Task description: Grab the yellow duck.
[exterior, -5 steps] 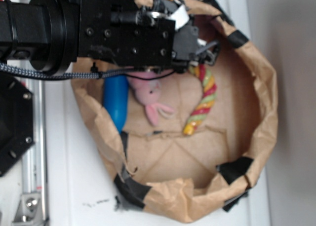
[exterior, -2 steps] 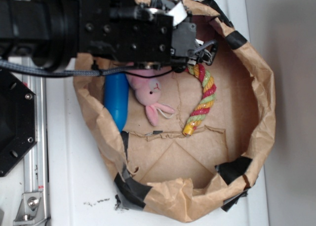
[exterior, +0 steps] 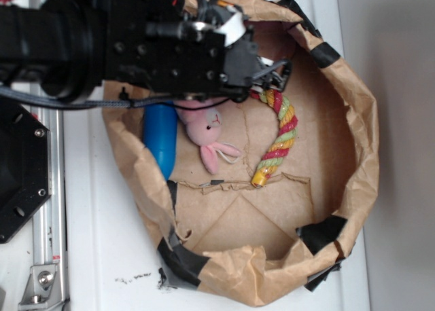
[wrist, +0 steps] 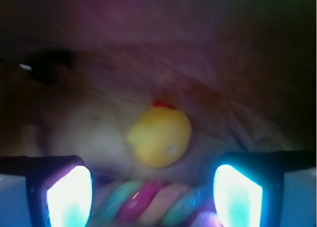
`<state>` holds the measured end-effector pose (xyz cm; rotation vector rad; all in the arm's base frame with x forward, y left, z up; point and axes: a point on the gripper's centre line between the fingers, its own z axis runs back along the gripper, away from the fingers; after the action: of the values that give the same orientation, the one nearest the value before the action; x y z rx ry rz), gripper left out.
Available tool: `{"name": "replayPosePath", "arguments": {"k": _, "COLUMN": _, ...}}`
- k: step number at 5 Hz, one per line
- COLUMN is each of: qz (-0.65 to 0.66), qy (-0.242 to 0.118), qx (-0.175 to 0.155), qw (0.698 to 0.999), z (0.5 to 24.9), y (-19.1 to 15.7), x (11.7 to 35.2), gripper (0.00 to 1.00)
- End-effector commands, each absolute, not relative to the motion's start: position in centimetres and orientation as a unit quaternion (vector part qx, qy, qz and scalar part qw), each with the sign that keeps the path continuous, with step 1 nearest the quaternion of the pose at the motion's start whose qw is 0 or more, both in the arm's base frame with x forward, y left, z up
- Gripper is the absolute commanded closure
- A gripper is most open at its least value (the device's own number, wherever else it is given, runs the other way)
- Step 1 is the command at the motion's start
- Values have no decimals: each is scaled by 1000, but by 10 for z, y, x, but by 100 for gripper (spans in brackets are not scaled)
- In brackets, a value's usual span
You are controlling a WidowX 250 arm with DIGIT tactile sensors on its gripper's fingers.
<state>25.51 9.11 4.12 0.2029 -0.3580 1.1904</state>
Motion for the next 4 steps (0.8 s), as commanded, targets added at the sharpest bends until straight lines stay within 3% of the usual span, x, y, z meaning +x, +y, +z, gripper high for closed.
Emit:
{"name": "replayPosePath", "arguments": {"k": 1, "qz": 544, "qy": -240, "qx": 116, "qw": 796, "z": 41, "y": 99, "x": 247, "gripper": 0}}
{"name": "replayPosePath", "arguments": {"k": 2, "qz": 556, "qy": -231, "qx": 129, "qw": 788, "z": 34, "y": 105, "x": 250, "gripper": 0}}
{"name": "replayPosePath", "arguments": {"k": 3, "qz": 560, "qy": -232, "qx": 145, "qw": 782, "z": 23, "y": 115, "x": 255, "gripper": 33}}
{"name": "replayPosePath", "arguments": {"k": 4, "qz": 554, "qy": -231, "qx": 151, "qw": 785, "z": 19, "y": 118, "x": 259, "gripper": 100}}
